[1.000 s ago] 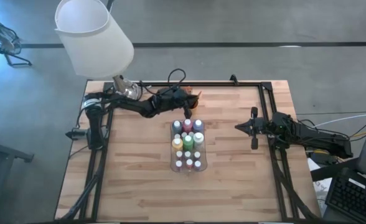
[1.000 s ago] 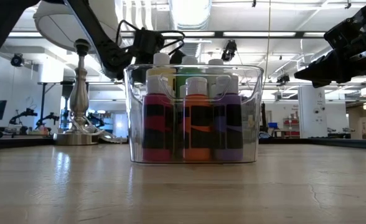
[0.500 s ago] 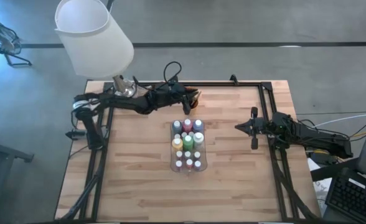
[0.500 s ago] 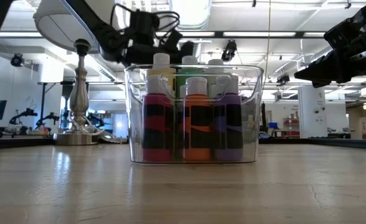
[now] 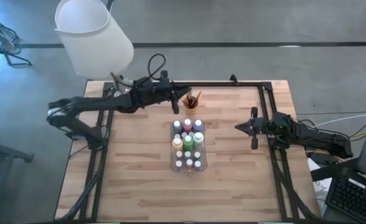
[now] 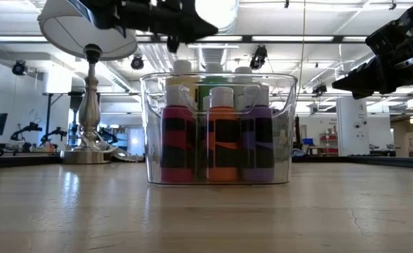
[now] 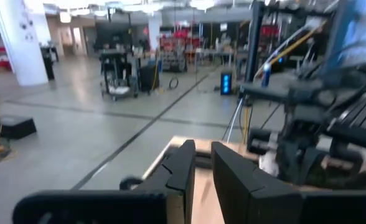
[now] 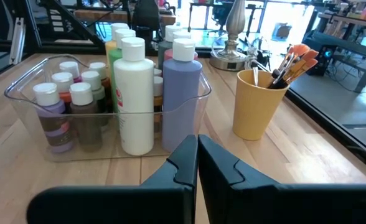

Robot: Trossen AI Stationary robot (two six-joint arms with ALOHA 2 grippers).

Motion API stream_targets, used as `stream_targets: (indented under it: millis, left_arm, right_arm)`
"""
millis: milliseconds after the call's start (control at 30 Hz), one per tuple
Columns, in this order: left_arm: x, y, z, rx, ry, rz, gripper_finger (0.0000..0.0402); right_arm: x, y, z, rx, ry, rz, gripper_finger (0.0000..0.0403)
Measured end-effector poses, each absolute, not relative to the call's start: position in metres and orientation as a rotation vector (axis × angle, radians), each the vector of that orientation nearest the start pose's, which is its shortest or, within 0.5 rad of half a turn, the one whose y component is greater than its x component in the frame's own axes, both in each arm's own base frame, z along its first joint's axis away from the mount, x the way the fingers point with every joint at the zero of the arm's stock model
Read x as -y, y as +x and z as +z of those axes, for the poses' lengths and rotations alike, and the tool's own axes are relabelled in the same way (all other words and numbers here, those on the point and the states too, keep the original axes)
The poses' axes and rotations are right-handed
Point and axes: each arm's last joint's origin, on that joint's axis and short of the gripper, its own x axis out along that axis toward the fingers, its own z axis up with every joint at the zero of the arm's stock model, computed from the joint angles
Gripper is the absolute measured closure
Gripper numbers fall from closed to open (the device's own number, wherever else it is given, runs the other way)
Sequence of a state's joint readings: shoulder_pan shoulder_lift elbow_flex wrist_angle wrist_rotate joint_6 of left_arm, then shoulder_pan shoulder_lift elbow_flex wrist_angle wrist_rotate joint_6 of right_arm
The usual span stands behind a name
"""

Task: Pick & Place Paint Supplies
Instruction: Return to Home Position

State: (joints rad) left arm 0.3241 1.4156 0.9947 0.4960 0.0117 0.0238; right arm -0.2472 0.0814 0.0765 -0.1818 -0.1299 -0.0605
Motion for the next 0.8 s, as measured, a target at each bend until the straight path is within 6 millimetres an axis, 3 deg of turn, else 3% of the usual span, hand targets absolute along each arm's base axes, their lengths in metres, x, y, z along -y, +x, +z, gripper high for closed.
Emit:
stream_targets:
  millis: [333, 800]
  left_arm:
    - [-0.092, 0.277, 0.363, 0.206, -0.019, 0.303, 0.0341]
    - [-0.075, 0.236, 0.378, 0.064, -0.052, 0.236, 0.0341]
  right_arm:
    - [0.02, 0.095, 0.166, -0.187, -0.025, -0.112, 0.0394]
    - [0.02, 0.095, 0.166, -0.187, -0.025, -0.112, 0.0394]
